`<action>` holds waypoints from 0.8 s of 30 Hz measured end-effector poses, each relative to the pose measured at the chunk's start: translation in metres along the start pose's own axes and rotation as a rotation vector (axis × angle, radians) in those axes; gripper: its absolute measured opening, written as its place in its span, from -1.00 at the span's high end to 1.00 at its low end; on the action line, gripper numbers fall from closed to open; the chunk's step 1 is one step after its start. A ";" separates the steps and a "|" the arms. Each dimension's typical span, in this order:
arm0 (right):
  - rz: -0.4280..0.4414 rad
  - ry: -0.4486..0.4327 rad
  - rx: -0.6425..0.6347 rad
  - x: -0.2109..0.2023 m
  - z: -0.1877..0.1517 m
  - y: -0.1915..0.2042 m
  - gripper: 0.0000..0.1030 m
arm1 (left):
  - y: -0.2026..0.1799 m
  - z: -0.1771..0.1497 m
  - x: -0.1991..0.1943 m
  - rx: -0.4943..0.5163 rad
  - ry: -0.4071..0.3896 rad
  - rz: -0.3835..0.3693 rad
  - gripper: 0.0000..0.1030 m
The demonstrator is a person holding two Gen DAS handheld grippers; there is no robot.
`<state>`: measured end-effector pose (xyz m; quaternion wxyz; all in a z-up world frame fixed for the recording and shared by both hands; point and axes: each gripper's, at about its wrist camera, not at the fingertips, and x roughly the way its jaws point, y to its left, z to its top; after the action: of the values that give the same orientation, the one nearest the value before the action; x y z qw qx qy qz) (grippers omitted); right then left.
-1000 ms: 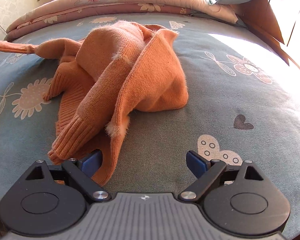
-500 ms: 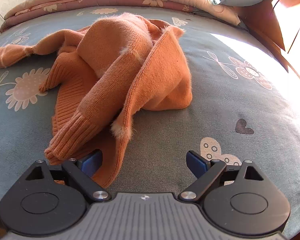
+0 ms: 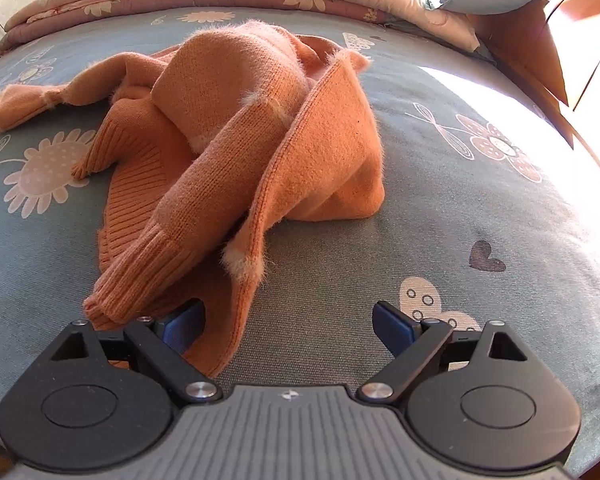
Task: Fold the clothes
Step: 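Pull the grasped hem with the left gripper to spread the sweater, then open the left gripper and release the sweater onto the bed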
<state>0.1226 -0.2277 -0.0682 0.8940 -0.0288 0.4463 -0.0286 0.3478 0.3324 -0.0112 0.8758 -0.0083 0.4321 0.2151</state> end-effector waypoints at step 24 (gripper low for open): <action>0.142 -0.116 0.102 -0.044 -0.014 -0.028 -0.65 | -0.138 -0.048 -0.129 0.308 0.030 -0.354 0.02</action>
<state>0.0848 -0.2530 -0.0394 0.9184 0.0468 0.3927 0.0140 0.2960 0.1496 0.0336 0.8842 0.0467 0.4647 -0.0104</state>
